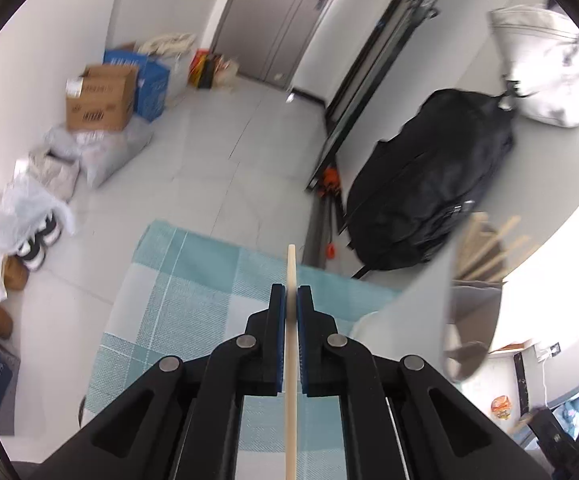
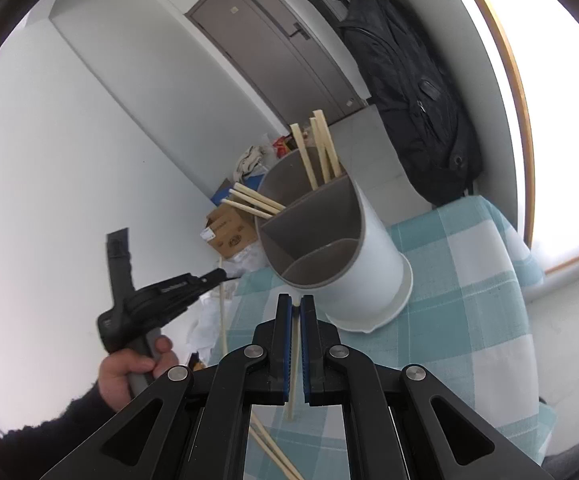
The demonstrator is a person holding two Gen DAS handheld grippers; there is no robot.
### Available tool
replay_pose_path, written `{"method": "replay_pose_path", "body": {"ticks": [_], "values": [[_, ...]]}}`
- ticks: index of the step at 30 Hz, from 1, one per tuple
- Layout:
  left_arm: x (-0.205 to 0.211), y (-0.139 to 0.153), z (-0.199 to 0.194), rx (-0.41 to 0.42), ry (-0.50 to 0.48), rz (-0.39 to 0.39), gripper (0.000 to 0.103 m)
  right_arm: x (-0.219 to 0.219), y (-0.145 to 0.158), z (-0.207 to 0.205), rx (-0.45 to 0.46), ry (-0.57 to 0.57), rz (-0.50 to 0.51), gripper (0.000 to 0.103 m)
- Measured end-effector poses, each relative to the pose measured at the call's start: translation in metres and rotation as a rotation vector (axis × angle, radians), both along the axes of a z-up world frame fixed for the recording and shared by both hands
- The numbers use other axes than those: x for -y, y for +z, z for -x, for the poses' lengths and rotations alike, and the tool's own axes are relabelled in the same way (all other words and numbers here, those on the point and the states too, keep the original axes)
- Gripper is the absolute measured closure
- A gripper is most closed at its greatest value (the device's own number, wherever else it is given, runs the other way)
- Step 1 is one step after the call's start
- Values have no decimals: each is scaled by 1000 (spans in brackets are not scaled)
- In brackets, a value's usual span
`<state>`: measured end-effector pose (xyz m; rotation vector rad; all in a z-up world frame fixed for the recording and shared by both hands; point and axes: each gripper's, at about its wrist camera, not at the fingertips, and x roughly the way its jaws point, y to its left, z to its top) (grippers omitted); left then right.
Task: Organize utensils
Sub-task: 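Raise both held sticks up over the white utensil holder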
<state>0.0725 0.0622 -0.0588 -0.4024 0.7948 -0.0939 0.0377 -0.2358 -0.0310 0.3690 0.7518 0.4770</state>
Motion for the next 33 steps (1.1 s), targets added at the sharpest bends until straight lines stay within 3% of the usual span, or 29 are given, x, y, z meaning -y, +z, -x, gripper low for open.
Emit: {"method": "replay_pose_path", "body": {"ticks": [6,15,26,33], "values": [[3,36,28,134,-34,35,102,-9,13,5,55,5,31,100],[18,84,48,336,-70,-2,102,-15,41,10,125,6,53,100],[33,134,10,447,-45,54,102,-8,127,-11,230,-4,76,100],[49,140,-19,507,-16,29,102,-5,172,-54,261,-32,102,100]]}}
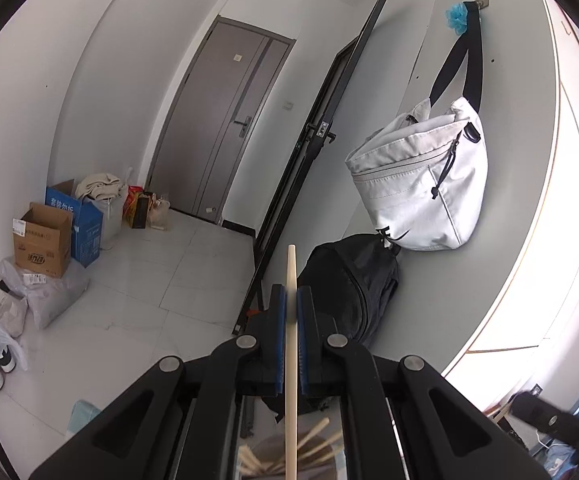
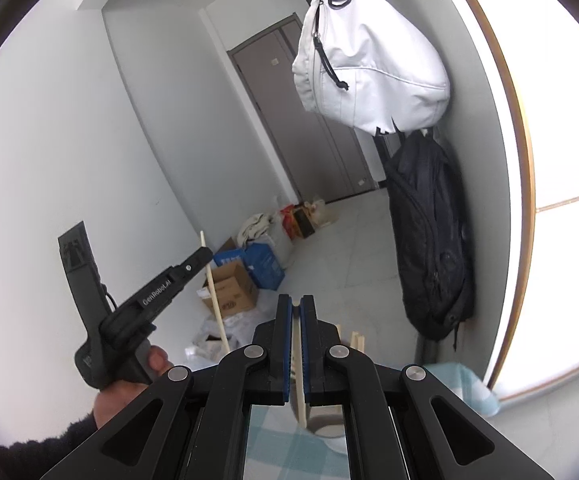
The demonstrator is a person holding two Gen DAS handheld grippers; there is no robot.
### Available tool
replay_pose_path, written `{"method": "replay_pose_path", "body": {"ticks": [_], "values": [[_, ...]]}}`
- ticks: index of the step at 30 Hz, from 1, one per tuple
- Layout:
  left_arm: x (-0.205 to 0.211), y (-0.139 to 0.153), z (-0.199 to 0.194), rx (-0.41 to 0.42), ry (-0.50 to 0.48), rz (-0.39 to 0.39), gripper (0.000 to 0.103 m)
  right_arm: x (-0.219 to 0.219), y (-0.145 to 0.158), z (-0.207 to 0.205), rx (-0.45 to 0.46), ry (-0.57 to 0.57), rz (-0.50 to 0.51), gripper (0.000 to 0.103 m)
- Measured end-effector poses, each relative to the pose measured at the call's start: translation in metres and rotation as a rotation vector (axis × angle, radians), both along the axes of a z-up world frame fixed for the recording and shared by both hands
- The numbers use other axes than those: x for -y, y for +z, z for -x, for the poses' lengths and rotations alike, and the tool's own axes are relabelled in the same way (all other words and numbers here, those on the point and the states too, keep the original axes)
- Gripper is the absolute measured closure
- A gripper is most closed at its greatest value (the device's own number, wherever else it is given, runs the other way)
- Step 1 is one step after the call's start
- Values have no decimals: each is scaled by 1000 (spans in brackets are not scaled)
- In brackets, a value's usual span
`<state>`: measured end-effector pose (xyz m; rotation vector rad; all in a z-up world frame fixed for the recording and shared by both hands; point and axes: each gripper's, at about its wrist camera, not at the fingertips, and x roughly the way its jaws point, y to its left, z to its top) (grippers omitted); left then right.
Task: Organize utensils
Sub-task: 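Raise both held sticks up over the white utensil holder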
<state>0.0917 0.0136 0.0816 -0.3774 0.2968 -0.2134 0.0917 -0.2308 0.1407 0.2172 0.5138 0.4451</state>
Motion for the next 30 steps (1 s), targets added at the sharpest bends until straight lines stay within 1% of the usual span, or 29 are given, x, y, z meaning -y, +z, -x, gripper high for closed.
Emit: {"method": "replay_pose_path", "body": {"ticks": [7,12,15,18,22,28,30], "values": [[13,-20,-26,19,30,-37,102,1,11,-44,13,1,12,100],[20,-36,-42,13,25,-43,102,-4,-1,-72,-18,10,32,100],[26,-42,-46,23,31,-65,102,-4,-11,-83,-39,13,45,100],[34,-47,-43,47,57,-108,101,-3,-20,-90,-63,18,48,100],[41,-49,-30,103,71,-156,102,-3,-33,-95,-93,26,52,100],[45,-54,-25,144,72,-184,101,-5,-45,-98,-117,37,65,100],[47,-57,-23,153,56,-197,102,-5,-49,-98,-127,39,64,100]]}}
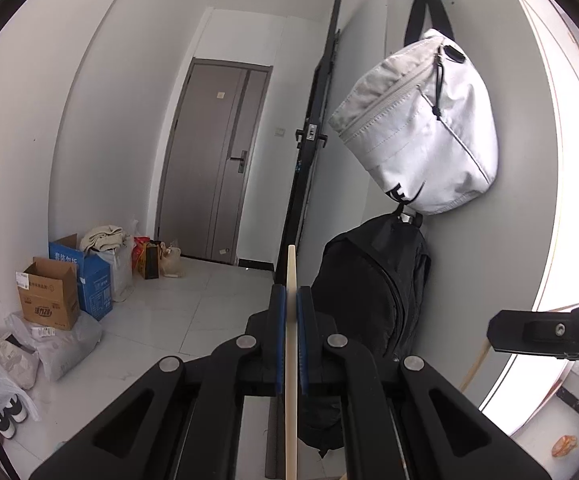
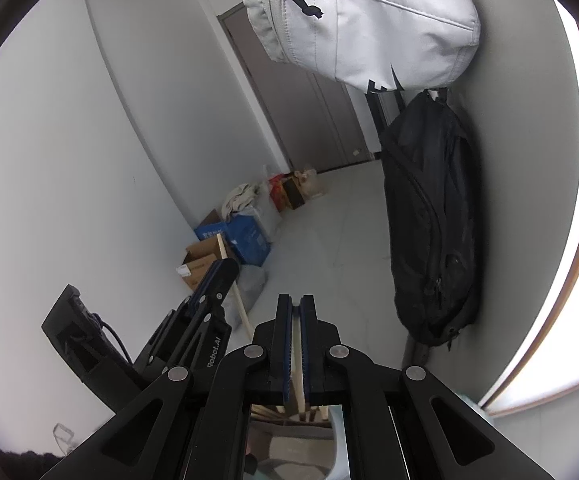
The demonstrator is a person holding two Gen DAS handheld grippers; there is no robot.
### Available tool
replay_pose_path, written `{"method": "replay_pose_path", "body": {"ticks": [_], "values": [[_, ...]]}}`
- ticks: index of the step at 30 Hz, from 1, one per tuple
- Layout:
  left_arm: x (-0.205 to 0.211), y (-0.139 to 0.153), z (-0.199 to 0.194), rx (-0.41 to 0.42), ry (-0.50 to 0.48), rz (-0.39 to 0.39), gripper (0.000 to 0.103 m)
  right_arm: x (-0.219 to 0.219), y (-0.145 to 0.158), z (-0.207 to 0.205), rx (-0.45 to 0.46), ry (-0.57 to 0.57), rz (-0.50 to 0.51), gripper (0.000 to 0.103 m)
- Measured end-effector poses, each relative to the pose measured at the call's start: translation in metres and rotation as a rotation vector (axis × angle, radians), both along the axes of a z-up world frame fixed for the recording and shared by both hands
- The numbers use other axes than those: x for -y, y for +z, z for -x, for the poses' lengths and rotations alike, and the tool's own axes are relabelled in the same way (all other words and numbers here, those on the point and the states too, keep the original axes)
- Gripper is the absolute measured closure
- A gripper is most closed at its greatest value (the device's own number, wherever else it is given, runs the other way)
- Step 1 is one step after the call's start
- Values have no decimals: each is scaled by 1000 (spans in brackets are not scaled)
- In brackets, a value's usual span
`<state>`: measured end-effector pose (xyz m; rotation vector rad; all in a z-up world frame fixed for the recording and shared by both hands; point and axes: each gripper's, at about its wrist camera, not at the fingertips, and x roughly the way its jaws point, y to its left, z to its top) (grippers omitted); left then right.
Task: Organize utensils
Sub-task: 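Raise both held sticks up over the white utensil holder, then lower the sticks into the holder and open both grippers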
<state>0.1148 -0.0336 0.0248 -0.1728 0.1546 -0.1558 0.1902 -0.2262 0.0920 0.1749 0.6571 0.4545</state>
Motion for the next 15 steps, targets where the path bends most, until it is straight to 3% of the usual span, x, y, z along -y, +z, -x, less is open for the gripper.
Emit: {"method": "replay_pose_path", "body": {"ticks": [15], "values": [[9,-13,11,-43,-67,-68,101,-1,-16,1,-35,12,11,99]]}}
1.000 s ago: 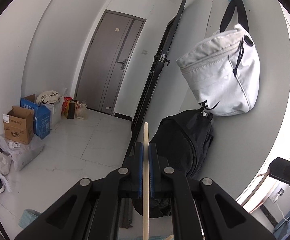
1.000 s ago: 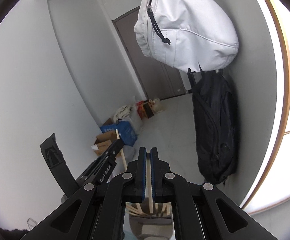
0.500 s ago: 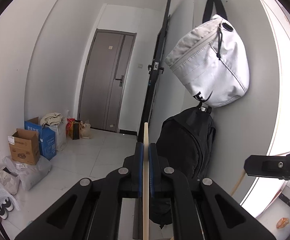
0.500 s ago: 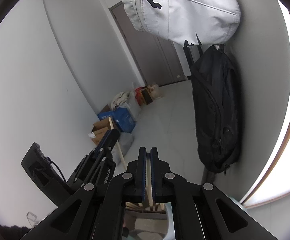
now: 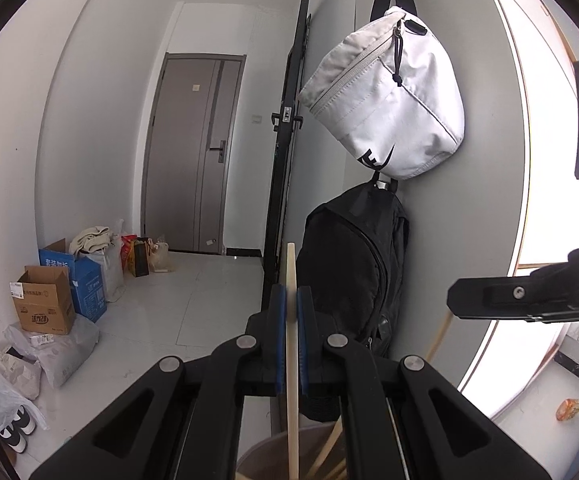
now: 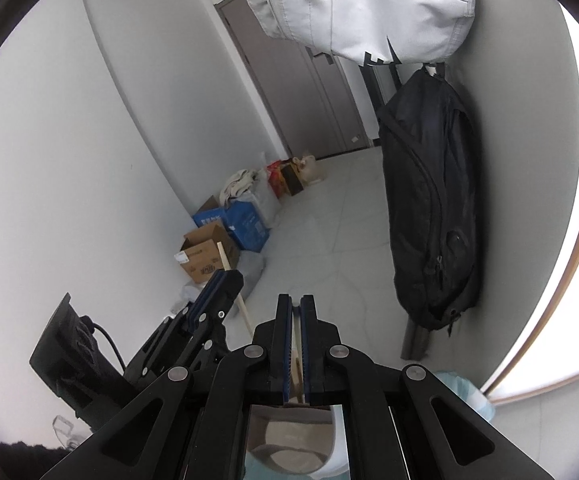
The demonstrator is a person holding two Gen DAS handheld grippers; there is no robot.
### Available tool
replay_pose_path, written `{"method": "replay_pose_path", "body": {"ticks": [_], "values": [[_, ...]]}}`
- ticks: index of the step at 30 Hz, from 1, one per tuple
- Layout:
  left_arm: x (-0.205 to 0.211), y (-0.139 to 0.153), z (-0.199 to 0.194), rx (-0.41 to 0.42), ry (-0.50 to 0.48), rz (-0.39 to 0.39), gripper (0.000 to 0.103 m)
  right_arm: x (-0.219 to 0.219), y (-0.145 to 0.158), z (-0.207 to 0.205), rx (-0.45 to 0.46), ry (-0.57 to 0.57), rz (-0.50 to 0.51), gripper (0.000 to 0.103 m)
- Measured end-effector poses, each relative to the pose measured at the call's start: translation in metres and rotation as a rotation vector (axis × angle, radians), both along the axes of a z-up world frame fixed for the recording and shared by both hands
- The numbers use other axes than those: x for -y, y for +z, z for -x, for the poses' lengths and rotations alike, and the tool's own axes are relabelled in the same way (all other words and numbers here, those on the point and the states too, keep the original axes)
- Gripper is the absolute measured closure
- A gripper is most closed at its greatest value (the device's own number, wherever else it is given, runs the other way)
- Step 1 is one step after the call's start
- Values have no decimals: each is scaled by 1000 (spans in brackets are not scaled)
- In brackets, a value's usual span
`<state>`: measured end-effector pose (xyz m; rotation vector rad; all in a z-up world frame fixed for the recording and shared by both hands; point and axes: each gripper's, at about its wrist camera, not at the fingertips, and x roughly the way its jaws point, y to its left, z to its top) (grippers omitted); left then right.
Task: Organize utensils
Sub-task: 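Lower the sticks into the holder and open both grippers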
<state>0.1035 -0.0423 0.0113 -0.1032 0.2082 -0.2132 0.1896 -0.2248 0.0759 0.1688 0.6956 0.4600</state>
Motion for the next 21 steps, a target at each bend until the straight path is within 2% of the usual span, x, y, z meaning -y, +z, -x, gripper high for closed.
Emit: {"method": "replay_pose_path", "body": {"ticks": [7,15,17,21], "values": [[-13,7,8,-73,-83,33,101,-7,-6,-2,-1,23,4,99],[-24,10,5,-226,-199,71,101,-20,-17,0,-30,52,-35,97],[-22,11,7,-241,-211,41,101,-23,-22,2,-41,63,-35,97],[-22,12,7,-304,-249,50,101,-26,-31,7,-64,70,-36,96]]}}
